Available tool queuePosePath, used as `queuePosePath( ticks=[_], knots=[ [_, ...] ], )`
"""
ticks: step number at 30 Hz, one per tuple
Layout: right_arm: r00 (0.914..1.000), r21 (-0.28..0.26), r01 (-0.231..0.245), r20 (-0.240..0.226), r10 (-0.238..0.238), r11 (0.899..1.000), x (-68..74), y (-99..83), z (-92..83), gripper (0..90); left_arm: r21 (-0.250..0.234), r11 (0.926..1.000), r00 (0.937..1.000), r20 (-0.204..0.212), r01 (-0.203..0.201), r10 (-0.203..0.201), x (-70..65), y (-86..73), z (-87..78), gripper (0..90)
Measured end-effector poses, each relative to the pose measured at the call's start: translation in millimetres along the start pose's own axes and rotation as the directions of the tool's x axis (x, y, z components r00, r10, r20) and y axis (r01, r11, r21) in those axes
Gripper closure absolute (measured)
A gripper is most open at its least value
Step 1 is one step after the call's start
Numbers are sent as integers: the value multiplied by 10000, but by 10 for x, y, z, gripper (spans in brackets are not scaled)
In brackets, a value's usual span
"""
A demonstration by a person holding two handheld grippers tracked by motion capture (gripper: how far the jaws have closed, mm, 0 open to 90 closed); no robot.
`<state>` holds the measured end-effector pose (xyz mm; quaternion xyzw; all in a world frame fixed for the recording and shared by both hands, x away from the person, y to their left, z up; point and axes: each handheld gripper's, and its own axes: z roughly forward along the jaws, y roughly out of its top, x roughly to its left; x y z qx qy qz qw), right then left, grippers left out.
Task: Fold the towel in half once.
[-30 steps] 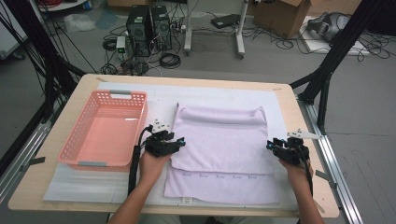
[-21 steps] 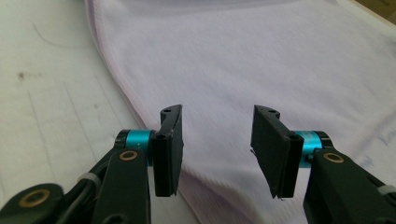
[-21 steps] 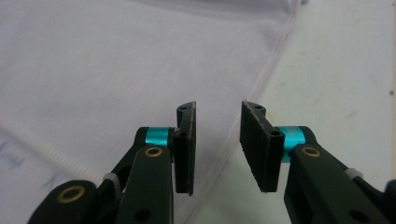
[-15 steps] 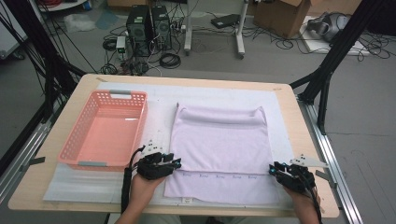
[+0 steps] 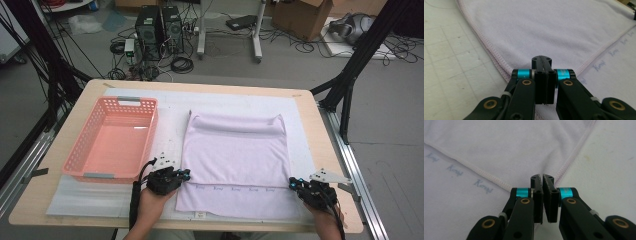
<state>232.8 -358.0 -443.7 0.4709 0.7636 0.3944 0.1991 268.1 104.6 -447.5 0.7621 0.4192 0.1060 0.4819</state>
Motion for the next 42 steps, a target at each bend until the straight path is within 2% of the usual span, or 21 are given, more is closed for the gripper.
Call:
queuePosePath(
  ticks=[5,9,10,12,13,14,16,18,20,27,33,42],
  knots=[
    [9999,-67,-82,-60,81,9999,-13,-11,-22,865,-285,9996,10000,-23,63,-64,-2,-8,-68,896],
    [10000,-90,30,-74,-30,10000,-6,-13,-33,865,-345,9994,9996,-299,-36,26,-12,-27,-99,892],
    [10000,-87,11,-79,-11,10000,-8,-18,-34,865,-347,9994,9990,-454,-63,47,-14,-30,-105,860],
    [9999,-80,51,-104,-52,10000,-13,-27,-30,865,-256,9995,9974,-683,200,-217,-6,-31,-91,654],
    [9999,-45,22,-130,-23,10000,-8,-32,-28,864,-121,9994,9978,-589,309,-316,0,-32,-73,596],
    [9999,-4,32,-122,-32,10000,-5,-34,-26,864,-36,9996,9980,-553,297,-298,-4,-34,-50,591],
    [9999,25,30,-116,-30,10000,1,-40,-19,864,222,9997,9985,-536,99,-87,-37,-41,0,615],
    [9999,16,45,-129,-45,10000,4,-45,-26,864,473,9985,9978,-589,-286,313,-73,-52,37,753],
    [9999,-64,-1,-150,0,10000,7,-45,-46,864,389,9982,9964,-700,-460,487,-106,-50,27,865],
    [9999,-226,-3,-134,0,9997,27,-62,-119,864,-226,9997,9998,-195,-20,16,-115,-71,-124,878],
    [9999,-496,83,-146,-90,9987,89,-83,-239,865,-714,9961,9986,192,510,-498,-154,-114,-256,879],
    [9993,-586,262,-256,-277,9979,211,-207,-466,865,-919,9933,9970,400,702,-668,-306,-278,-480,879]
  ],
)
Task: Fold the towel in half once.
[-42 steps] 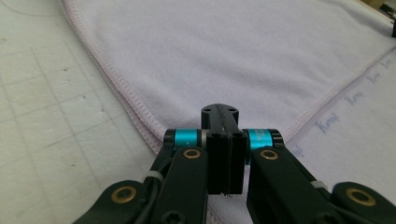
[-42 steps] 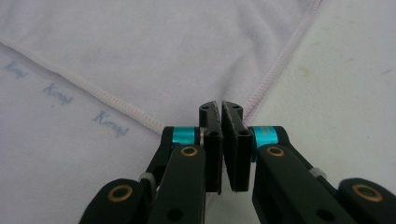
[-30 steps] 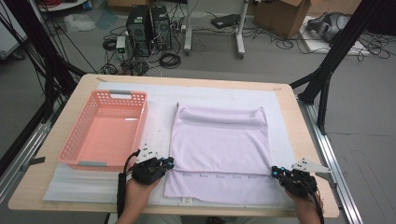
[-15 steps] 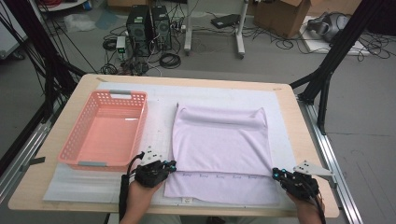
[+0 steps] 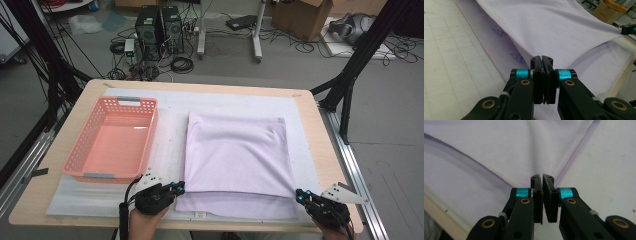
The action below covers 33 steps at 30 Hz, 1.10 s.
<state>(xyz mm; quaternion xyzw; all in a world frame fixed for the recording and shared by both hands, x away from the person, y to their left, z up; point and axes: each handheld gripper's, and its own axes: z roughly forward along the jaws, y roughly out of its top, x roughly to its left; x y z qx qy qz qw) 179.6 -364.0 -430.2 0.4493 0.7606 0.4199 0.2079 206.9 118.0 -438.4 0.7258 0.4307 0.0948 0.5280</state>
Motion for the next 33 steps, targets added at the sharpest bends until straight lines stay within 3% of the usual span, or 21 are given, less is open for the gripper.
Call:
queuePosePath(
  ticks=[15,17,21,22,24,26,28,33],
  knots=[
    [9996,-1,65,-281,-65,10000,203,-172,-308,865,-446,9983,9992,98,387,-383,-191,-203,-292,878],
    [9996,61,-13,-276,15,10000,202,-185,-323,865,-389,9985,9991,198,395,-387,-202,-220,-307,878],
    [9990,599,-236,-357,258,9979,186,-220,-274,838,118,9996,9996,-148,237,-236,-188,-265,-282,869],
    [9993,727,-272,-249,291,9970,186,-233,-244,774,126,9995,9989,-386,277,-272,-189,-271,-263,824],
    [9987,631,-515,36,514,9967,155,-239,-222,661,156,9994,9976,-624,302,-292,-171,-253,-244,627],
    [9962,257,-852,191,847,9960,102,-223,-247,617,-12,9999,9964,-840,144,-144,-152,-222,-230,559],
    [9928,-41,-1109,453,1110,9938,48,-212,-252,603,-86,9997,9945,-1023,212,-220,-120,-191,-195,500],
    [9908,352,-1261,532,1242,9914,-32,-207,-54,579,-83,9995,9904,-1348,298,-307,-35,-141,-93,463]
  ],
)
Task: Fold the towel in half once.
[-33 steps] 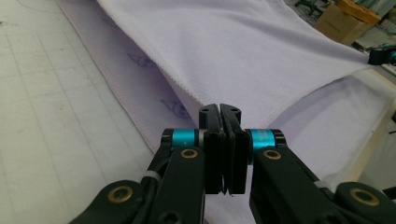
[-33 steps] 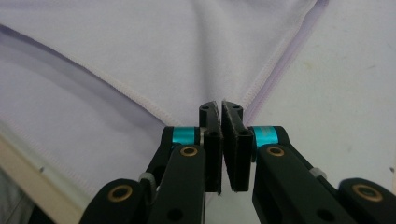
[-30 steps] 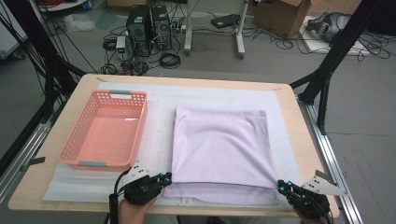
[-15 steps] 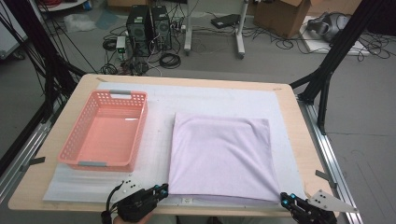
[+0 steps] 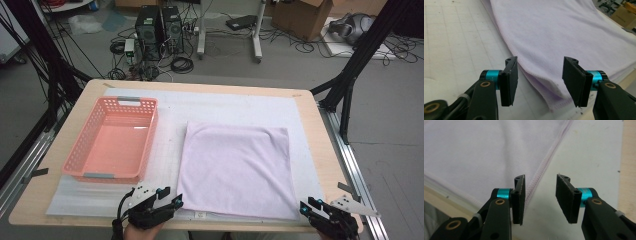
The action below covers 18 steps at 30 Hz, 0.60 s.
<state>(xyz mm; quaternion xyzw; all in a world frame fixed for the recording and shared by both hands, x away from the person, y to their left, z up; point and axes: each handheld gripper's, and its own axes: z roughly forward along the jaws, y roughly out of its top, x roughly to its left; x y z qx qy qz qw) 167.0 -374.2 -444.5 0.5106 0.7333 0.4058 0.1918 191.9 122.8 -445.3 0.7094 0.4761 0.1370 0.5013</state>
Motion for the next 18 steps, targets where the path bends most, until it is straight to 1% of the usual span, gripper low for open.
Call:
queuePosePath(
  ticks=[1,2,3,5,6,7,8,9,10,11,12,13,15,16,18],
  knots=[
    [10000,72,10,-92,-10,10000,5,17,61,570,110,9999,10000,-27,21,-21,16,7,26,460],
    [9999,154,-33,-142,35,9999,15,29,94,564,362,9993,9999,-64,112,-110,46,18,75,454],
    [9997,266,52,-224,-46,9996,25,48,146,558,487,9987,9998,-85,158,-154,60,22,109,444],
    [9997,496,104,-228,-93,9987,47,61,214,567,897,9957,9998,-10,218,-218,82,30,200,440],
    [9996,516,279,-94,-275,9983,58,71,219,597,996,9949,9998,53,178,-184,78,29,239,439],
    [9989,615,479,-13,-479,9970,61,82,222,641,925,9957,10000,56,76,-82,61,28,257,436],
    [9984,654,558,-72,-554,9963,55,89,220,728,953,9954,10000,81,-26,19,43,28,274,445],
    [9980,711,459,-456,-427,9964,41,92,220,828,963,9951,9997,162,-201,186,22,21,287,458],
    [9977,746,408,-577,-365,9964,44,95,221,843,968,9937,9984,71,-567,563,-6,5,297,544],
    [9973,804,517,-557,-473,9954,53,102,219,853,976,9911,9955,-184,-903,925,-18,-1,294,622],
    [9965,818,618,-617,-568,9947,45,110,219,858,1108,9915,9975,225,-689,668,14,10,289,744],
    [9963,845,504,-732,-443,9951,39,112,213,861,1245,9912,9983,438,-439,387,30,17,285,849],
    [9951,785,479,-907,-407,9958,19,104,173,868,1301,9896,9972,507,-613,551,9,23,242,860],
    [9941,695,485,-1005,-413,9964,8,104,130,869,1231,9908,9968,634,-555,479,8,27,200,862],
    [9926,463,339,-1185,-282,9984,-2,109,9,870,1116,9929,9951,933,-420,316,14,27,97,864]
  ],
)
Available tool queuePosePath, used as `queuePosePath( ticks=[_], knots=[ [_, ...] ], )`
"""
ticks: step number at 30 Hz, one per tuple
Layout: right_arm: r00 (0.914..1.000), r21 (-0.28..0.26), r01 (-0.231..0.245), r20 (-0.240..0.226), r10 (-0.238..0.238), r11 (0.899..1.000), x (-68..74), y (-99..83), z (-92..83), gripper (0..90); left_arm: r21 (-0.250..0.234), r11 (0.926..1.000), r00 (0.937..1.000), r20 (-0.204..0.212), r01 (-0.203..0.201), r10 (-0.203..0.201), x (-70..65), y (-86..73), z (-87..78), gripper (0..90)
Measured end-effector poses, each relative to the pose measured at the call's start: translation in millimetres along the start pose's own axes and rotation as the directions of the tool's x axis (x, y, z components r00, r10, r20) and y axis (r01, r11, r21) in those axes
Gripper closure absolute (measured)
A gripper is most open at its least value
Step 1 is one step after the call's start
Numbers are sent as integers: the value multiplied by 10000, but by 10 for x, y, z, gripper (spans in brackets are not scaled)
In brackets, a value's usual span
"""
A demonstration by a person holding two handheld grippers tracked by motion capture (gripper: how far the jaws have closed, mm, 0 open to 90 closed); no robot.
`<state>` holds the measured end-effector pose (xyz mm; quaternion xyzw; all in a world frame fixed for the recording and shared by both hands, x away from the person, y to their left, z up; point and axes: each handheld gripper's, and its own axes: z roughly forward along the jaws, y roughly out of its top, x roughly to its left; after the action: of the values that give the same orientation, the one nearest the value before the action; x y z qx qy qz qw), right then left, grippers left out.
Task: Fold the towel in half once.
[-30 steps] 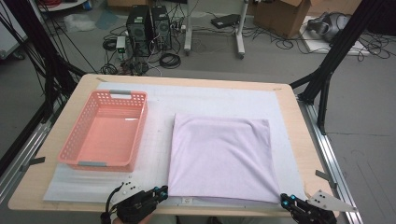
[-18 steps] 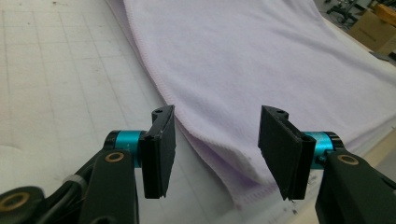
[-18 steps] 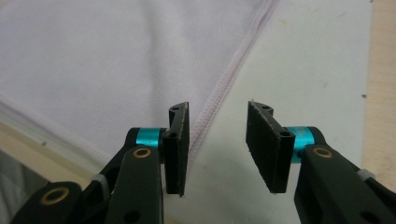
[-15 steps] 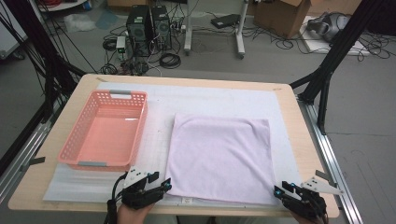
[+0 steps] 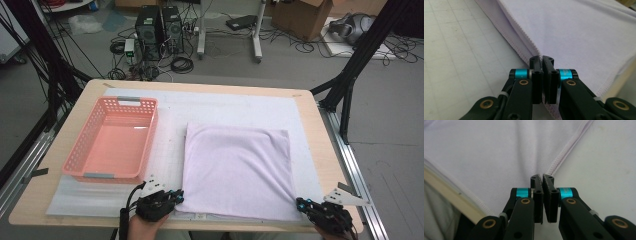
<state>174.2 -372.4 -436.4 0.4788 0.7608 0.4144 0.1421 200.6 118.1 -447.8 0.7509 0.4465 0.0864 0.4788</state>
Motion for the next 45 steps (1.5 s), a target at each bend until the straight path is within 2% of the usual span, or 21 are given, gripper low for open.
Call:
queuePosePath(
  ticks=[2,5,8,9,10,11,12,14,17,20,25,29,31,34,37,39,40,43,45],
  knots=[
    [9997,-232,-59,-225,54,9997,15,-10,-119,870,-52,10000,9995,313,25,-23,-21,-27,-106,863],
    [9986,-277,-30,-536,15,9996,74,-34,-267,870,-45,10000,9973,725,73,-69,-86,-91,-248,863],
    [9976,-26,-47,-697,45,10000,135,-75,-362,866,17,9998,9947,1013,-174,171,-133,-164,-305,848],
    [9983,229,67,-573,-54,9997,141,-97,-349,842,-45,9998,9943,1047,-191,195,-126,-165,-290,797],
    [9991,307,129,-416,-116,9994,136,-107,-330,803,-51,9996,9947,986,-273,277,-107,-149,-257,705],
    [9996,352,84,-256,-75,9993,120,-117,-299,724,-71,9997,9955,909,-243,249,-75,-116,-215,609],
    [9999,328,-63,-137,68,9994,89,-110,-266,682,-252,9995,9959,885,-182,204,-44,-77,-177,552],
    [9999,88,-84,105,83,9999,21,-62,-216,655,-501,9982,9967,722,-344,380,15,21,-107,494],
    [9994,-334,-93,328,104,9994,-76,55,-148,627,-738,9965,9977,528,-384,424,122,220,15,474],
    [9986,-512,15,537,12,9987,-182,184,-46,614,-881,9946,9977,335,-553,584,213,460,152,454],
    [9985,-651,150,532,-116,9978,-355,438,172,575,-894,9936,9975,70,-697,707,390,889,411,432],
    [9985,-919,32,555,19,9958,-528,698,370,519,-858,9953,9988,-244,-443,423,556,1120,619,404],
    [9981,-880,14,610,40,9961,-617,839,486,496,-918,9952,9988,-380,-338,305,633,1210,714,398],
    [9979,-859,-207,591,258,9961,-739,1041,676,446,-889,9959,9976,-683,-193,133,740,1284,852,392],
    [9971,-534,-279,689,315,9982,-844,1226,850,401,-438,9981,9928,-1134,-438,385,818,1336,993,390],
    [9966,-370,-415,691,440,9985,-907,1318,954,382,-240,9981,9907,-1256,-566,531,853,1367,1080,390],
    [9962,-228,-593,631,606,9980,-934,1349,1007,373,-164,9990,9911,-1267,-424,400,869,1376,1126,390],
    [9958,373,-671,654,646,9970,-1011,1389,1186,354,-27,10000,9940,-1095,45,-47,892,1367,1251,393],
    [9961,719,-723,564,683,9948,-1044,1383,1289,354,239,9996,9936,-1118,179,-151,906,1334,1332,396]
  ],
)
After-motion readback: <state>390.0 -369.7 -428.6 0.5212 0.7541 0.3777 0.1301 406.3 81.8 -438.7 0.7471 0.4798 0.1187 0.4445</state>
